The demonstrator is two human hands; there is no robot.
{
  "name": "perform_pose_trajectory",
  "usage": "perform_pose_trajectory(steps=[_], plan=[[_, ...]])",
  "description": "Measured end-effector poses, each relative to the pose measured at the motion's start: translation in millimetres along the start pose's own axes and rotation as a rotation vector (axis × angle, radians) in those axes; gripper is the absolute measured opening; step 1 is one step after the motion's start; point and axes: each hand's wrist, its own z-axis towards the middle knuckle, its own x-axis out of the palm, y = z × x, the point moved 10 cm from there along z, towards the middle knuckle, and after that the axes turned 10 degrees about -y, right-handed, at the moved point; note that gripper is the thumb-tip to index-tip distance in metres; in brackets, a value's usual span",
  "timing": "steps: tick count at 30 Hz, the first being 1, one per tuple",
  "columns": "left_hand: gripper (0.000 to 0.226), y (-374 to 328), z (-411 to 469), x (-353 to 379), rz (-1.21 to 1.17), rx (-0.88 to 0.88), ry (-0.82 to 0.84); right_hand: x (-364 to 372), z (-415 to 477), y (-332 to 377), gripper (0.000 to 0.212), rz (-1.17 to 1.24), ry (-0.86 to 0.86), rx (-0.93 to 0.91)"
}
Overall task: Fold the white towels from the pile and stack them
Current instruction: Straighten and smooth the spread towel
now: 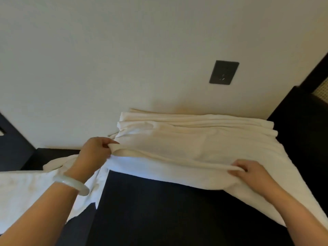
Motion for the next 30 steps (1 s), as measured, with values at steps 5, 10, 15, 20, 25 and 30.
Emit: perform_pose_trajectory(steps=[5, 10, 15, 20, 25, 30], plan=[[0.024, -23.0, 53.4, 46.2, -0.073, 0.099, -0.073, -20.3, 98.8, 18.6, 0.018, 0.085, -0.241, -0.025], [0.026, 17.9, 72.7, 99.2, -0.075, -0.076, -0.021, 52.3, 135.1, 14.0, 0.028, -0.066, -0.088, -0.054], [0.036, 45.7, 54.6, 95.8, -0.182, -0.175, 0.004, 83.6, 99.1, -3.8, 0.039, -0.200, -0.068, -0.131], [0.032, 63.8, 1.9, 75.9, -0.266, -0.280, 0.108, 67.6, 72.7, 3.5, 0.018, -0.372, 0.090, -0.193], [0.035, 93.4, -55.4, 59.9, -0.335, -0.363, 0.162, 53.5, 22.7, 1.4, 0.020, -0.385, 0.250, -0.194], [0.033, 124.4, -101.2, 43.4, -0.219, -0.378, 0.167, 52.4, -23.5, -10.8, 0.032, -0.194, 0.459, -0.123]])
